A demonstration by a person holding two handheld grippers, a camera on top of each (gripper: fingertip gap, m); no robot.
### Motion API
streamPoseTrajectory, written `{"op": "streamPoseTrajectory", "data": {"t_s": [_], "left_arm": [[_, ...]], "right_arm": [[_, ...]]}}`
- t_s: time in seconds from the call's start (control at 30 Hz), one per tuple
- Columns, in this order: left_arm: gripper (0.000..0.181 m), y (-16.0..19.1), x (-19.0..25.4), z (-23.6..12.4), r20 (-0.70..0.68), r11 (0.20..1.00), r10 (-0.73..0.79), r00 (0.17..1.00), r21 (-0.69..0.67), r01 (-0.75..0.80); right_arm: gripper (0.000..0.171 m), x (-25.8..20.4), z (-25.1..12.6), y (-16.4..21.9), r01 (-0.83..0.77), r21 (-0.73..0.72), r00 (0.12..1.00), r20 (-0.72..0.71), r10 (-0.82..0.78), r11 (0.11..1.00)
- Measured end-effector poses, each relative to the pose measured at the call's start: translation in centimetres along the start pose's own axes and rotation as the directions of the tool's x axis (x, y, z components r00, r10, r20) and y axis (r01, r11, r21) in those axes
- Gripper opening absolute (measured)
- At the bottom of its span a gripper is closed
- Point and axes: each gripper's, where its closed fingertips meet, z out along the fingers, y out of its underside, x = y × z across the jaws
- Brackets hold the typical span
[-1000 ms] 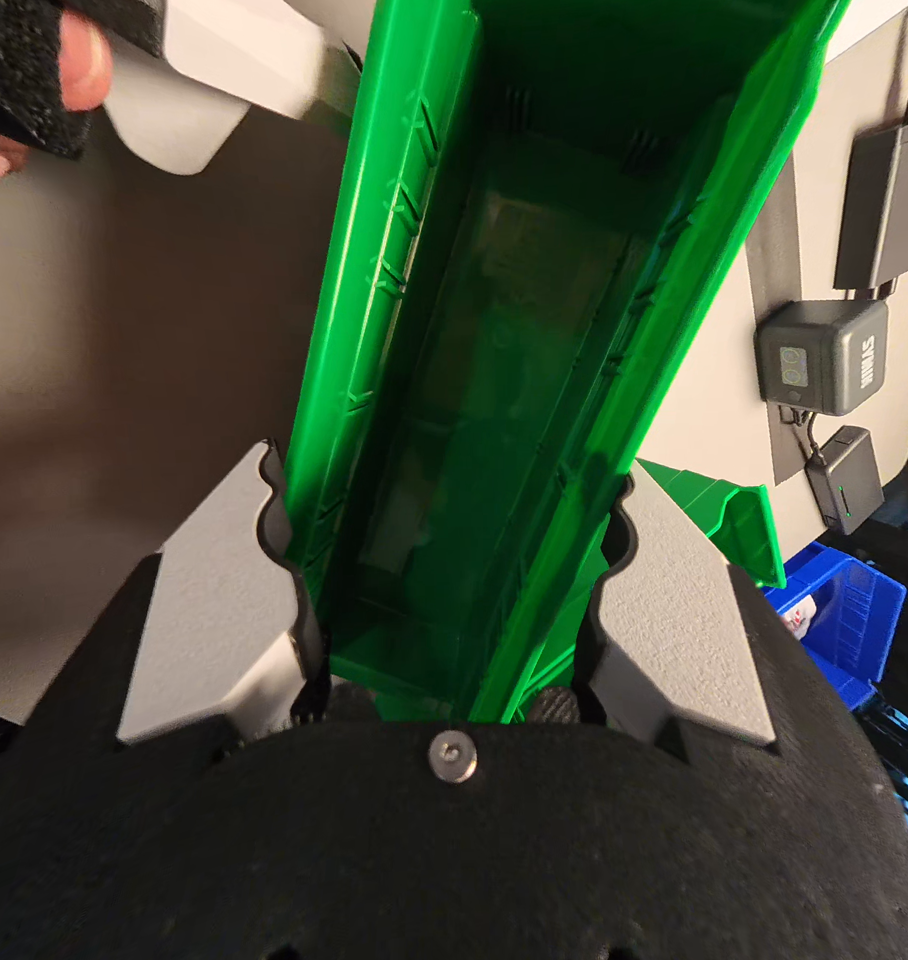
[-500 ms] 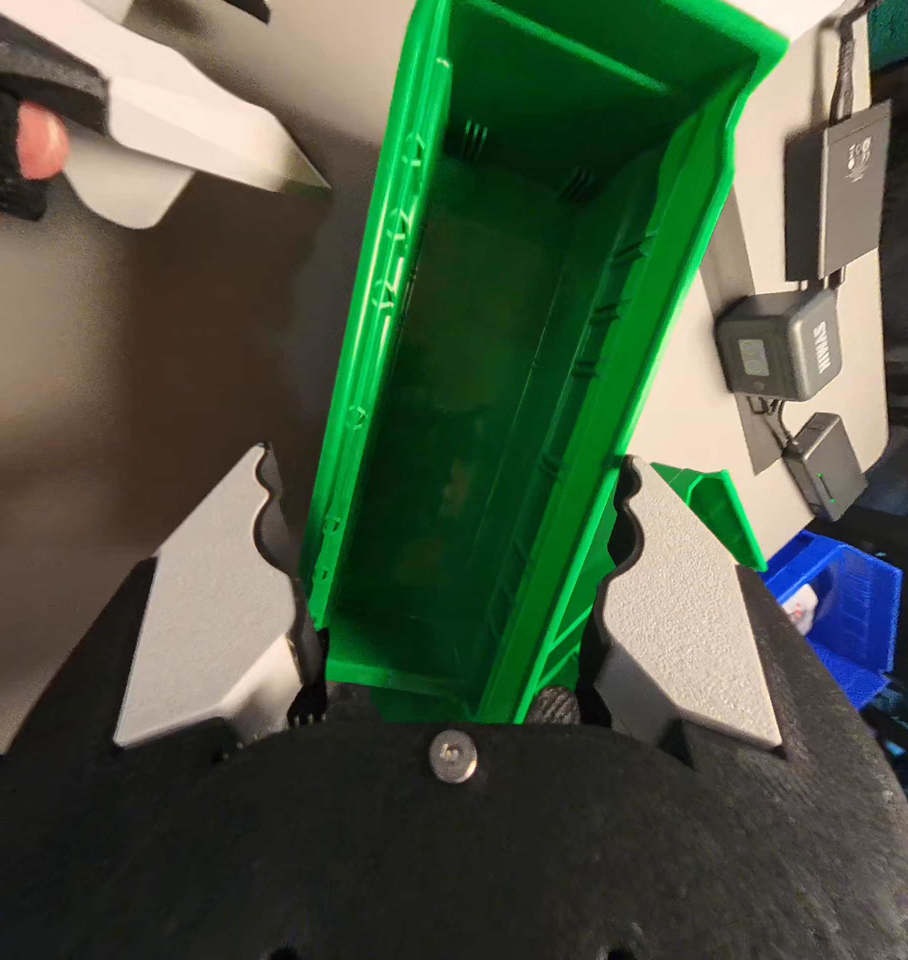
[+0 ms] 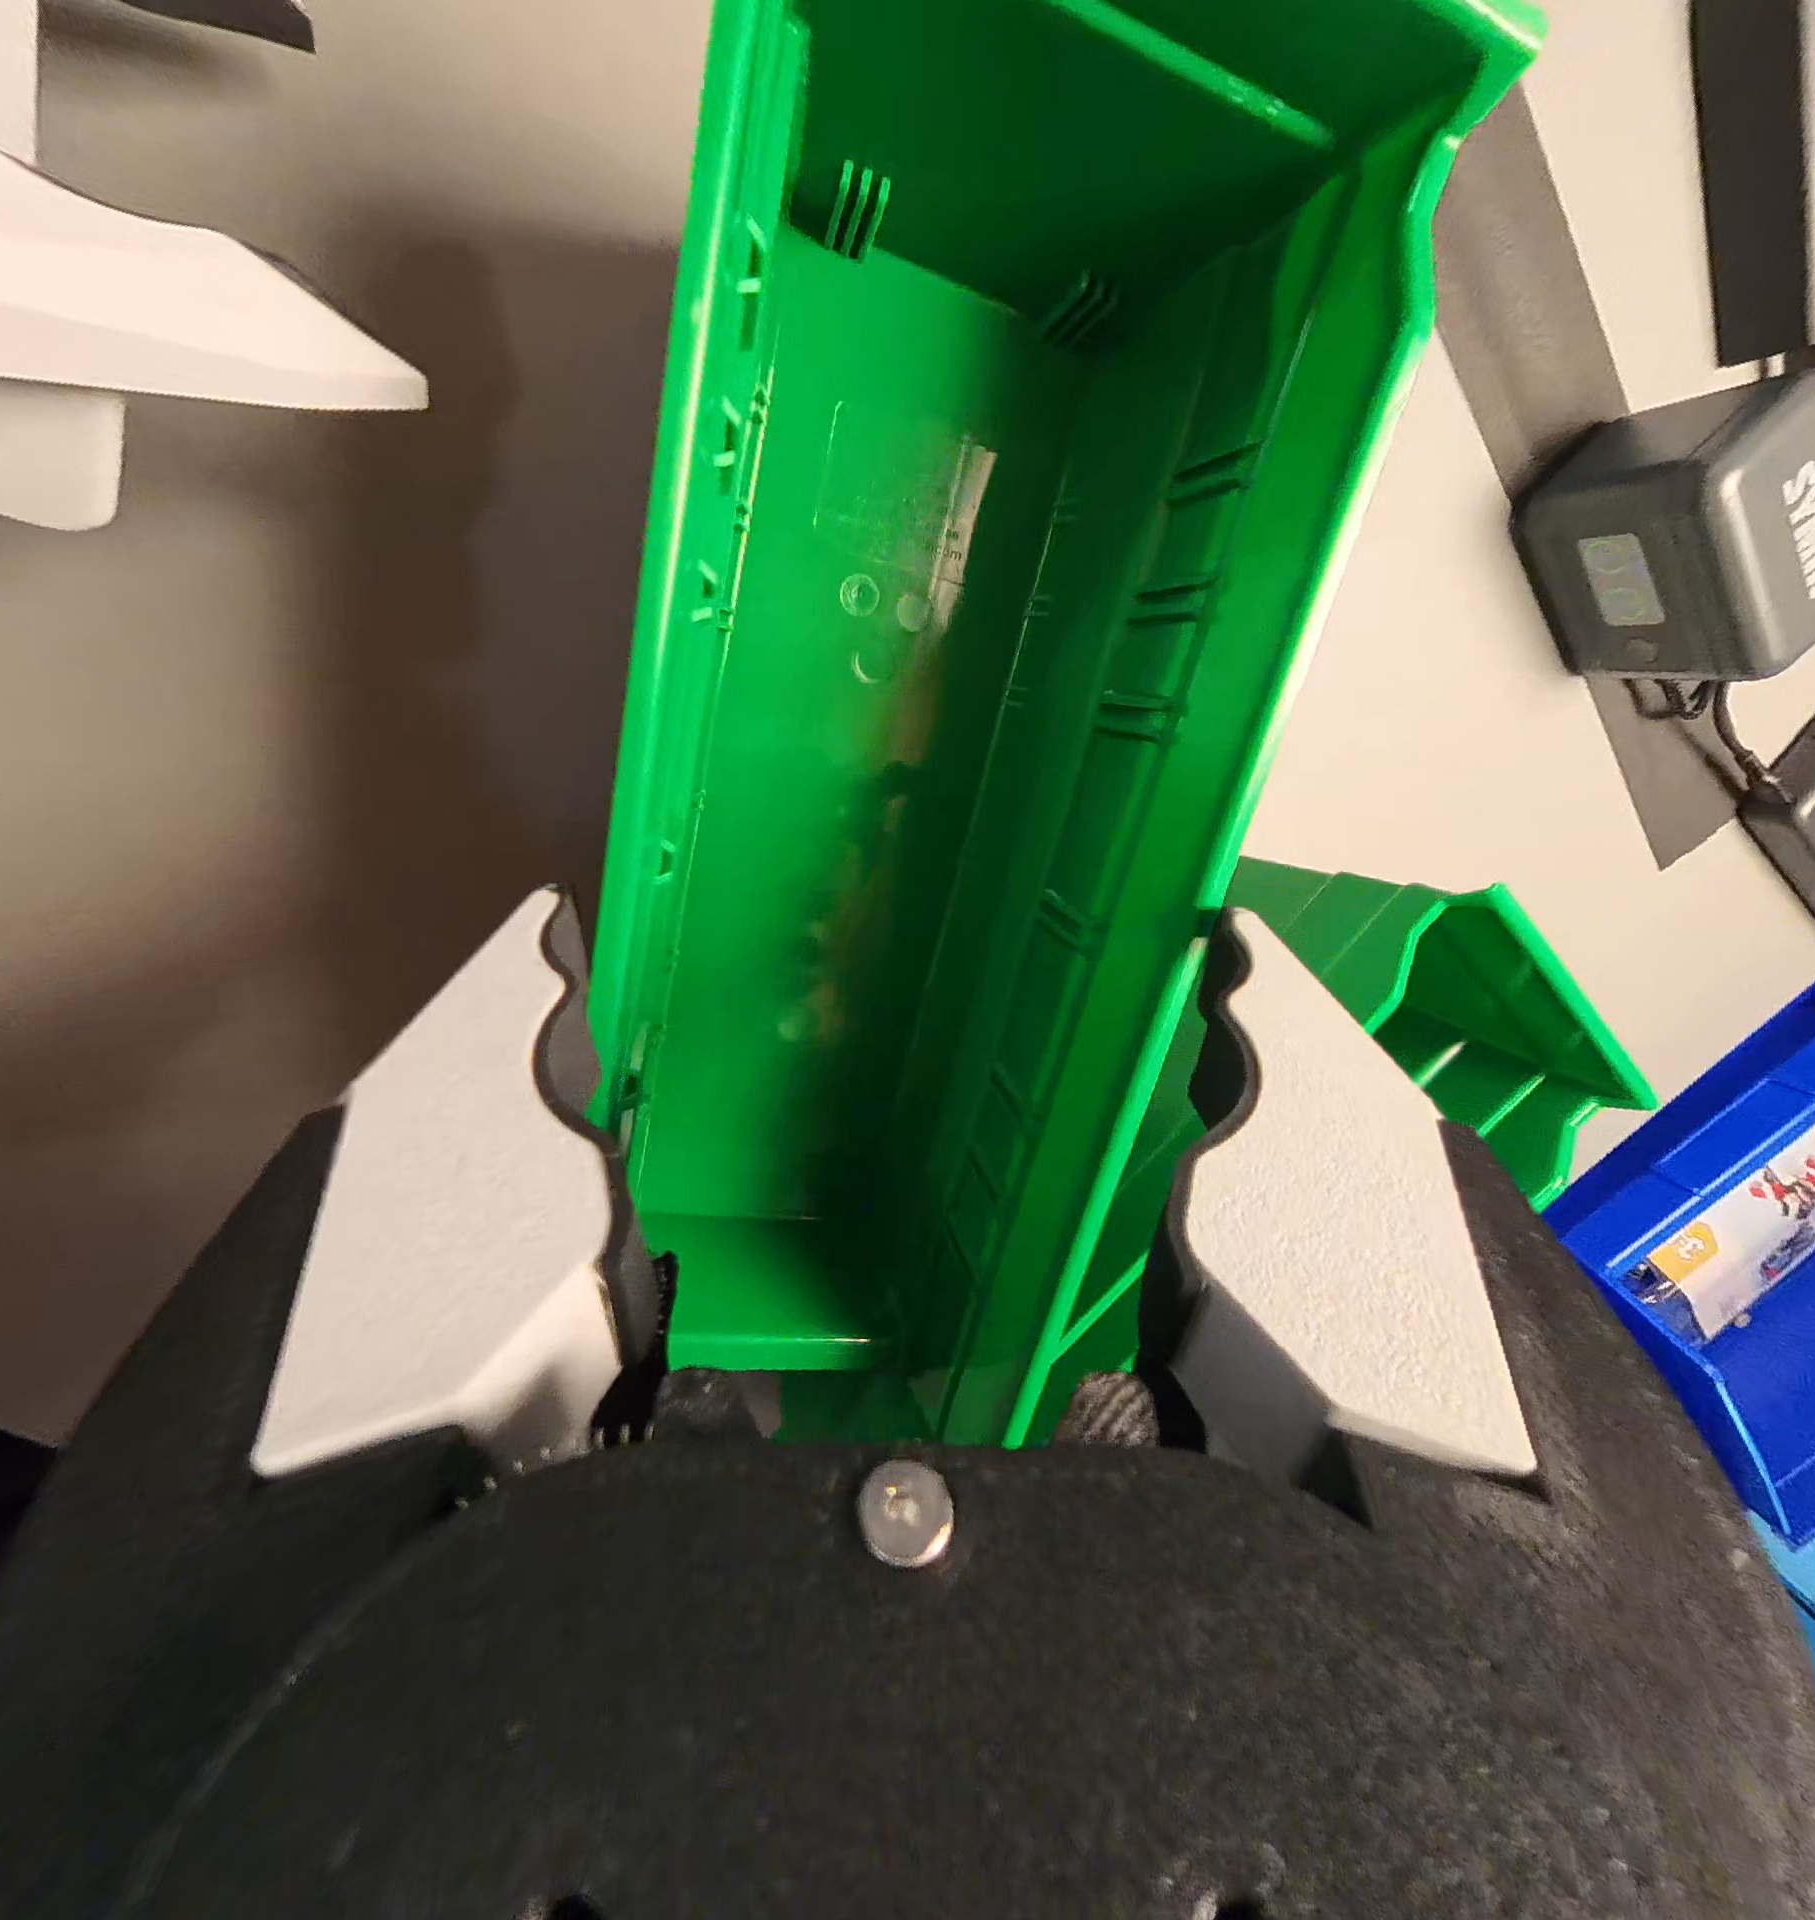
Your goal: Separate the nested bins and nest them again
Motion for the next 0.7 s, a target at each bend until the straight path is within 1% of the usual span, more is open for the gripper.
{"op": "streamPoseTrajectory", "data": {"t_s": [0.3,0.43,0.47,0.5,0.53,0.57,0.6,0.63,0.7], "left_arm": [[0.088,-0.1,0.2,0.0,-0.008,1.0,0.001,1.0,0.002,-0.001],[0.088,-0.2,0.3,-0.1,-0.013,1.0,0.002,1.0,0.005,-0.002],[0.088,-0.2,0.3,-0.1,-0.013,1.0,0.002,1.0,0.006,-0.002],[0.088,-0.1,0.4,-0.1,-0.014,1.0,0.002,1.0,0.005,-0.002],[0.088,-0.1,0.4,-0.1,-0.015,1.0,0.003,1.0,0.005,-0.003],[0.088,-0.1,0.4,-0.1,-0.014,1.0,0.004,1.0,0.006,-0.004],[0.088,-0.1,0.4,-0.1,-0.013,1.0,0.005,1.0,0.004,-0.005],[0.088,0.0,0.4,-0.1,-0.014,1.0,0.006,1.0,0.002,-0.006],[0.088,-0.1,0.5,-0.1,-0.017,1.0,0.003,1.0,0.003,-0.003]], "right_arm": [[0.094,0.1,-0.7,-0.3,-0.009,-0.001,1.0,-0.006,0.009,1.0],[0.089,-0.4,-1.0,-0.4,-0.001,0.015,1.0,0.01,0.001,1.0],[0.072,-2.0,-1.5,-0.6,0.027,0.035,0.993,0.11,-0.031,0.999],[0.055,-1.6,-2.6,-2.5,-0.031,0.152,0.997,0.078,0.019,0.988],[0.038,-0.6,-3.3,-2.7,-0.001,0.164,1.0,0.01,-0.001,0.986],[0.021,0.2,-3.7,-2.3,0.015,0.134,0.999,-0.043,-0.009,0.991],[0.004,0.1,-3.7,-2.1,0.017,0.12,1.0,-0.028,-0.014,0.993],[0.004,-0.5,-3.4,-1.7,0.016,0.102,1.0,0.011,-0.017,0.995],[0.006,-0.6,-3.1,-1.4,0.029,0.091,0.999,0.017,-0.031,0.995]]}}
